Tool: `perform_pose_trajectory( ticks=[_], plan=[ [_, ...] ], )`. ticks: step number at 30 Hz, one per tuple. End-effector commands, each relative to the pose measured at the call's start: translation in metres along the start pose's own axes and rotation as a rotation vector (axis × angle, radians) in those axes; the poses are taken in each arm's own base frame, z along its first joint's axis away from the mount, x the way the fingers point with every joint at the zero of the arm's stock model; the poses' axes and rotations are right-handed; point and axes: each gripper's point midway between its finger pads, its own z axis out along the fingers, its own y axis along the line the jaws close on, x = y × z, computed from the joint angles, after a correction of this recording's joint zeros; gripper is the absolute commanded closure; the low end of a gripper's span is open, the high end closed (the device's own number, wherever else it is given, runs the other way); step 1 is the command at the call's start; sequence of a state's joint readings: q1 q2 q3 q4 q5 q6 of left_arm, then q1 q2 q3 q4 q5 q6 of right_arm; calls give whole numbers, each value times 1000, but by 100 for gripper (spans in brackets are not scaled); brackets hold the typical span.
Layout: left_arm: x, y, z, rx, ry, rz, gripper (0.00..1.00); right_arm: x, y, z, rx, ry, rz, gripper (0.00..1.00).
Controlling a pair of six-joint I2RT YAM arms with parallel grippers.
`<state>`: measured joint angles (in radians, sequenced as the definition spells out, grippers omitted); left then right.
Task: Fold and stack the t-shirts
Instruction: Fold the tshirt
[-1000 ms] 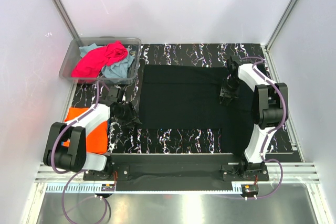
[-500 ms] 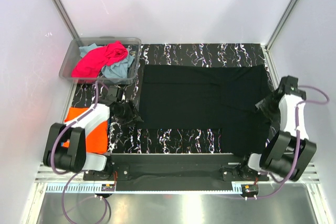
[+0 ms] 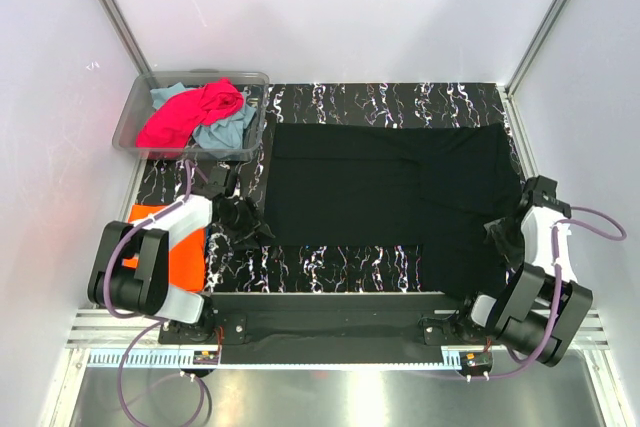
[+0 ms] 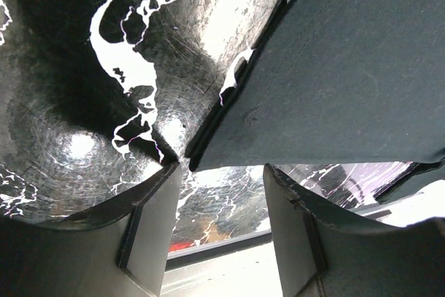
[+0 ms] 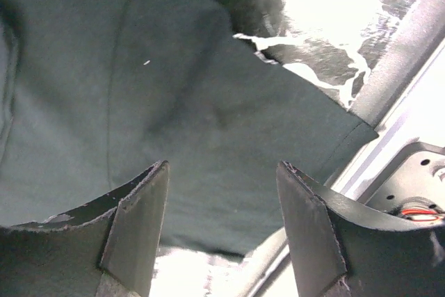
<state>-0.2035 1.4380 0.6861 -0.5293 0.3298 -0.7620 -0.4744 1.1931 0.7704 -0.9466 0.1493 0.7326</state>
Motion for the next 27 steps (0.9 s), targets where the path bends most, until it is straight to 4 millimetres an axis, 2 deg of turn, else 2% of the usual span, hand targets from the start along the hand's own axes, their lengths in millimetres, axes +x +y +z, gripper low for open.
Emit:
perform_pose_trajectory(
  ticks=[1, 6, 9, 12, 13, 15, 17, 21, 27],
  plan=[
    [-1, 10, 5, -56, 0, -29, 42, -10, -5, 7, 24, -66, 109, 30],
    [-4, 14, 10, -83, 4, -31, 44, -7, -14, 15, 38, -78, 188, 30],
    [-5, 18, 12, -103, -2, -35, 46, -14, -20, 16, 66, -115, 207, 30],
    [-9, 19, 14, -116, -10, -24, 63, -18, -22, 18, 81, -125, 232, 31],
    [-12, 18, 14, -116, -15, -18, 79, -18, -21, 19, 82, -120, 235, 31],
    [-19, 14, 13, -117, -30, -6, 93, -13, -19, 25, 87, -85, 240, 31],
    [-25, 10, 11, -113, -47, 13, 100, -9, -21, 28, 98, -71, 247, 32],
    [-33, 1, 3, -95, -78, 33, 100, -8, -26, 33, 137, -71, 254, 35],
    [-29, 0, -3, -84, -77, 42, 100, -30, -23, 32, 132, -151, 222, 37]
  ],
)
